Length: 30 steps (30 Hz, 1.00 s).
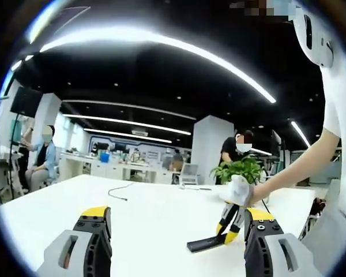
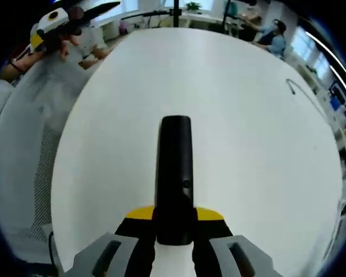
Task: Press the specified remote control buttons in sequence, fully releasing each button before pressing the next.
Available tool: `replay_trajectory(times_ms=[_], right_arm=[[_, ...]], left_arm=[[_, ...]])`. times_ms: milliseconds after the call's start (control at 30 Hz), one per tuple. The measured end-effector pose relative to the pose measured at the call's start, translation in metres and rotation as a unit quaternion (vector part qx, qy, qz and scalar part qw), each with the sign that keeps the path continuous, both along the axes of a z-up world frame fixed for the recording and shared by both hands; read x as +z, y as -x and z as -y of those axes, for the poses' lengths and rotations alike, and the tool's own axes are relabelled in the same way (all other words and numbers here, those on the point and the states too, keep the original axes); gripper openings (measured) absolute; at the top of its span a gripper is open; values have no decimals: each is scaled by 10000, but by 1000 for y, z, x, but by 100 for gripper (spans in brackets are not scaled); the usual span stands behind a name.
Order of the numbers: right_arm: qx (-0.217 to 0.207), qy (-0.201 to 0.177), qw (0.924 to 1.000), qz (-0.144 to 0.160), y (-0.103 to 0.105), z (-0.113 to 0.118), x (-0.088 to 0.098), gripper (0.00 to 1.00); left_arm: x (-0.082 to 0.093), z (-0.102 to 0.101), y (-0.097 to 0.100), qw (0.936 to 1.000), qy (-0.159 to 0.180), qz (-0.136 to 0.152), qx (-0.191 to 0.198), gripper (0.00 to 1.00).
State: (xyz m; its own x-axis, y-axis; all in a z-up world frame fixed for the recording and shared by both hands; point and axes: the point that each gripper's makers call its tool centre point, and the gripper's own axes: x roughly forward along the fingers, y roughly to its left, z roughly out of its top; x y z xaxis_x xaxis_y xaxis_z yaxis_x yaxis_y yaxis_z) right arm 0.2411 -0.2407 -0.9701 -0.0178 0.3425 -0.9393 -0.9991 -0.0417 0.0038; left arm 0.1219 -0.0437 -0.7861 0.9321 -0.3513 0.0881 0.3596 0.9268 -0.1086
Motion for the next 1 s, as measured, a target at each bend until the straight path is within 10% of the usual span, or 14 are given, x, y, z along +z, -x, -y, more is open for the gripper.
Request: replay_trajectory(times_ms=[1000], right_arm=[[-408,-262,9988,-62,-34,-1,2,23]], left_arm=[[-2,0,-2,9999,63,-101,-34,99]])
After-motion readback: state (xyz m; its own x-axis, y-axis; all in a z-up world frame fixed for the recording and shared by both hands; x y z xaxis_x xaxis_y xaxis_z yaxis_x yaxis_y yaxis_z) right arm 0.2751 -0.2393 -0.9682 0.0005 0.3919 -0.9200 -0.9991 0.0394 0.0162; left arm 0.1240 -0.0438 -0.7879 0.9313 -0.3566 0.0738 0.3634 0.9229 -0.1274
